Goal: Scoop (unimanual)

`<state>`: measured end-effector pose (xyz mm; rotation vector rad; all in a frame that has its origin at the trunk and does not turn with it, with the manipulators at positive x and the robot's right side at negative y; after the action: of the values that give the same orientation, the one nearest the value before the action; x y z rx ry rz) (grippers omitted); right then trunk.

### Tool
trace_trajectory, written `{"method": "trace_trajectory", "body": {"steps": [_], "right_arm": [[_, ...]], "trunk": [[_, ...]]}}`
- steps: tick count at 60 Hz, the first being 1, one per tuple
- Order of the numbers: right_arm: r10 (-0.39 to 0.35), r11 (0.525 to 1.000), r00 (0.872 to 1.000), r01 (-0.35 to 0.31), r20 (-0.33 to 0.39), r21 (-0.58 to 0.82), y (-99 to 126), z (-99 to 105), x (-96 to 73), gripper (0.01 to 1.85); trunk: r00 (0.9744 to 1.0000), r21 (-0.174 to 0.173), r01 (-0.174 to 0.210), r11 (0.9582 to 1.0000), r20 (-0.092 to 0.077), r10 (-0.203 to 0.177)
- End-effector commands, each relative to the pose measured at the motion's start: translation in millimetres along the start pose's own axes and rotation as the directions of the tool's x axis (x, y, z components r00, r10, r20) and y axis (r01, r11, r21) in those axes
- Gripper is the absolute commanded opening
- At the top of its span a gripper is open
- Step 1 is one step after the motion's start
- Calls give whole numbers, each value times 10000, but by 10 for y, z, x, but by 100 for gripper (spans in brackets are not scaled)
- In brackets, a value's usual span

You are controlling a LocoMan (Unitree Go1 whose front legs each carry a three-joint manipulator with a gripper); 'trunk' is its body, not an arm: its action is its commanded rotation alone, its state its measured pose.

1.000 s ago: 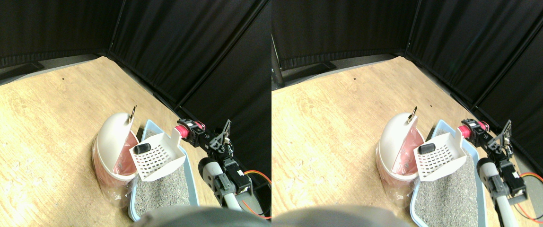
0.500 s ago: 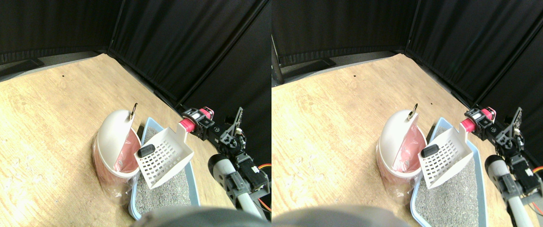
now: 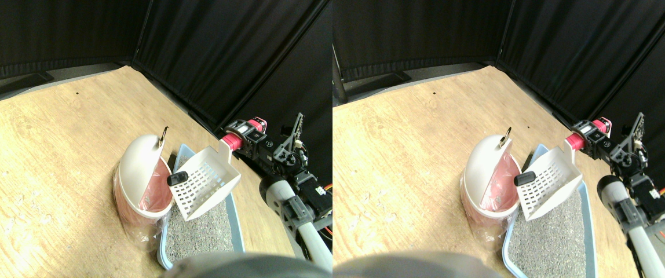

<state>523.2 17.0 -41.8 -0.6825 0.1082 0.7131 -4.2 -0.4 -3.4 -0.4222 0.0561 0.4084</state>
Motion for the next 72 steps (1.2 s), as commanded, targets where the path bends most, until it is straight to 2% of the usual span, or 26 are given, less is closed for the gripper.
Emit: {"method": "trace_trajectory", "body": {"steps": [1, 10, 12, 15, 19, 24, 28, 32, 37, 39, 40, 43, 46, 49, 50, 59, 62, 72], "right_arm": [[-582, 9982, 9981, 580, -200, -130, -8, 91, -1, 6], [-454, 9984, 9988, 448, -187, -356, -3, 145, -4, 6], [-452, 9981, 9986, 440, -283, -440, 0, 159, -10, 12], [-353, 9971, 9988, 328, -351, -685, 10, 180, -23, 7], [-183, 9955, 9996, 161, -228, -931, 23, 202, -33, 23], [-90, 9969, 9999, 93, 46, -782, 20, 212, -46, 31], [-87, 9972, 9999, 93, 83, -739, 8, 203, -45, 14], [-136, 9979, 9999, 135, -9, -640, 0, 194, -53, 10], [-209, 9987, 9998, 208, -13, -472, -19, 174, -62, 11], [-273, 9988, 9996, 273, 8, -414, -27, 162, -68, 17], [-290, 9988, 9996, 290, 18, -400, -33, 154, -72, 14], [-316, 9991, 9995, 317, 35, -287, -45, 139, -75, 23], [-441, 9990, 9990, 441, 8, 85, -72, 97, -92, 21], [-539, 9984, 9985, 539, 35, 140, -82, 72, -99, 8], [-754, 9967, 9971, 757, -96, 278, -81, 62, -114, 6], [-1094, 9880, 9938, 1067, 181, 1118, -108, -65, -166, 6], [-1535, 9717, 9881, 1489, 111, 1832, -137, -130, -195, 6], [-2160, 9378, 9752, 1935, 479, 2883, -222, -308, -249, 6]], "trunk": [[9983, -960, -537, 9939, 187, 557], [9982, -983, -553, 9936, 191, 574], [9982, -983, -553, 9936, 191, 574], [9983, -1001, -533, 9935, 200, 556], [9983, -1001, -533, 9935, 200, 556], [9983, -1024, -505, 9935, 225, 531], [9985, -1007, -483, 9937, 201, 505], [9988, -999, -427, 9941, 198, 449], [9990, -930, -373, 9950, 195, 393], [9991, -908, -352, 9952, 189, 370], [9992, -889, -325, 9955, 192, 343], [9994, -853, -274, 9960, 192, 291], [9996, -787, -203, 9967, 199, 219], [9997, -753, -152, 9970, 187, 166], [9997, -729, -125, 9973, 194, 140], [9998, -572, 51, 9983, 197, -40], [9997, -526, 104, 9986, 204, -94], [9991, -246, 383, 9990, 183, -379]]}}
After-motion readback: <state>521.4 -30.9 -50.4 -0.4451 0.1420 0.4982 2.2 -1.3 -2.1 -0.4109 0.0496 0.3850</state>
